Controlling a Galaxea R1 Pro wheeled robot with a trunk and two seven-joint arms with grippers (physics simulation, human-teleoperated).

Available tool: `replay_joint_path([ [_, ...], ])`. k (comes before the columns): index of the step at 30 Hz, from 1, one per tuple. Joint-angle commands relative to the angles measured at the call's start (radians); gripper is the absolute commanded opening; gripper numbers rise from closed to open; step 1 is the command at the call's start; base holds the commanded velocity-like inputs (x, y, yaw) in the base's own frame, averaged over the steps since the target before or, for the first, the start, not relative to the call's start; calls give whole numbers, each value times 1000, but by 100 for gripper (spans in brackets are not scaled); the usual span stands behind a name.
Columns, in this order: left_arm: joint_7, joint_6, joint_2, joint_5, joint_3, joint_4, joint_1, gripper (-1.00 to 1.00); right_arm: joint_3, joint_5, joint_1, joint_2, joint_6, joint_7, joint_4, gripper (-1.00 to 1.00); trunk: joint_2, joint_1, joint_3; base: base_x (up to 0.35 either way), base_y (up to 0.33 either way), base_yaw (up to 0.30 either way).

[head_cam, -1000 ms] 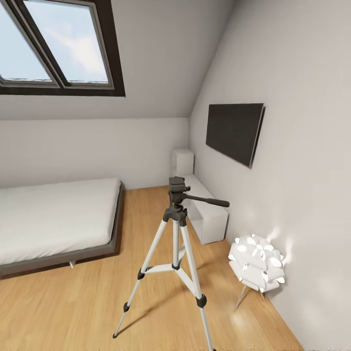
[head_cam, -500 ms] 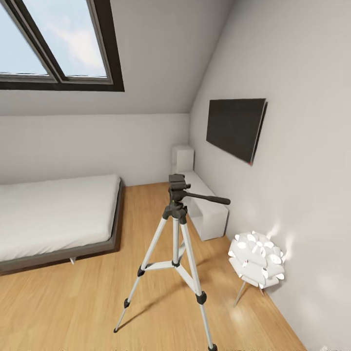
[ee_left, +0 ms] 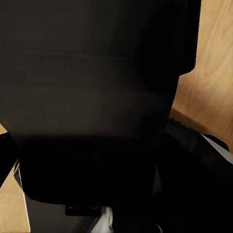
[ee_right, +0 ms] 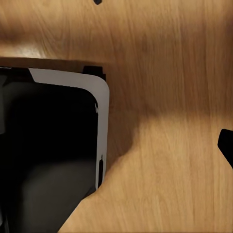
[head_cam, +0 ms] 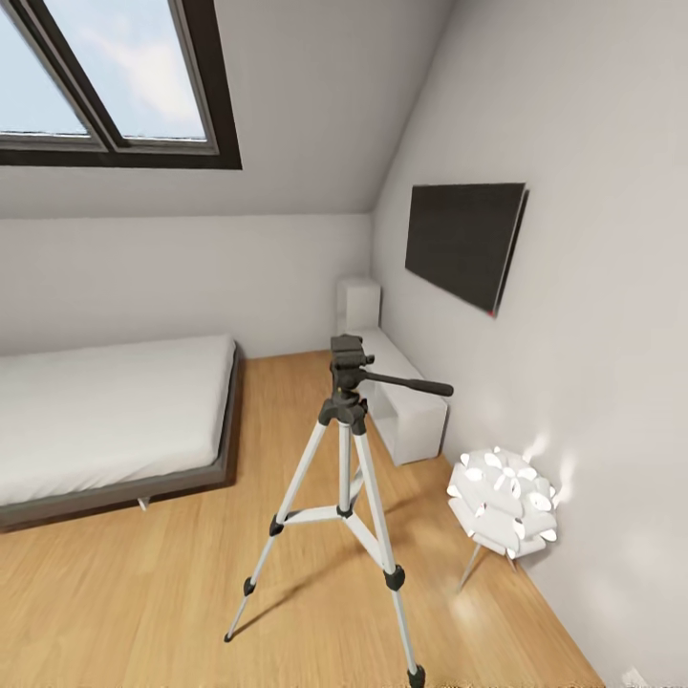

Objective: Attach the digital camera to the camera tripod in the bedroom.

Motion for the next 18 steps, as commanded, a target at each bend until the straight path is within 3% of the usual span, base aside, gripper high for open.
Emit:
replay_joint_path([
  [1, -3, 1, 0, 9, -8, 1, -1, -100, -9, 9, -1, 0, 1, 3, 1, 100, -2, 1, -4, 0, 0, 0],
  [18, -1, 1, 0, 10, -8, 1, -1, -100, -9, 9, -1, 0, -3, 3, 1, 100, -2, 1, -31, 0, 0, 0],
])
